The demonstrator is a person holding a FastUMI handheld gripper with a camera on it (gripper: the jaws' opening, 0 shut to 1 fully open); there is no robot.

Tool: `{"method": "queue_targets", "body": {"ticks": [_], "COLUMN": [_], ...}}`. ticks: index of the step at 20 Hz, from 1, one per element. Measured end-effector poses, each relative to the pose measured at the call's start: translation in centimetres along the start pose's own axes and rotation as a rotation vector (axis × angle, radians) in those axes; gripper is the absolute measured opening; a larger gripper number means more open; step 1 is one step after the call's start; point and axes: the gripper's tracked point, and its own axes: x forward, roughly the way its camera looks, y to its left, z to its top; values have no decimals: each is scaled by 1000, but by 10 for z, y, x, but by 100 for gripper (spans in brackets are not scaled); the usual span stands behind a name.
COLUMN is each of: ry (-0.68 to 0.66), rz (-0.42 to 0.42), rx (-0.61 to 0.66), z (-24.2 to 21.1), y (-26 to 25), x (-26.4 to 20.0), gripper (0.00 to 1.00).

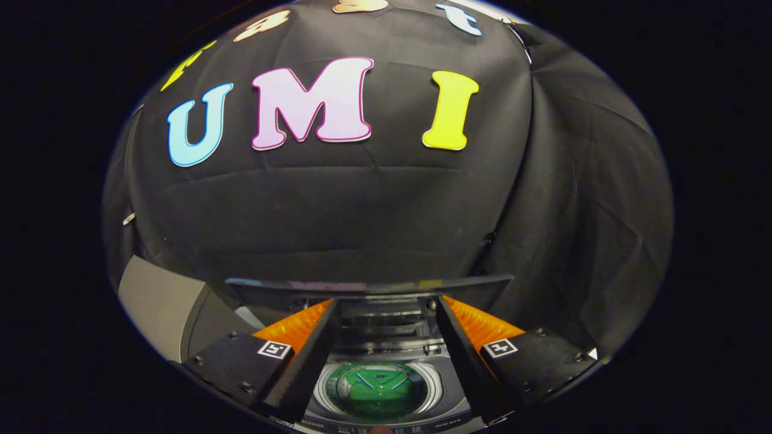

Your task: Put the clothes into the washing machine and then close the washing machine lid.

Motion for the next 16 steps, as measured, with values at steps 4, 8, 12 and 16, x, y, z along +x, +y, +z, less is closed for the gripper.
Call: {"method": "queue_targets", "body": {"ticks": [4, 8, 12, 16], "ry": [-6, 24, 90, 84], "rz": [-1, 20, 4, -9], "rx": [2, 29, 34, 41], "z": [20, 24, 7, 1], "y": [2, 9, 10, 9], "x": [26, 58, 77, 82], "gripper": [99, 99, 99, 100]}}
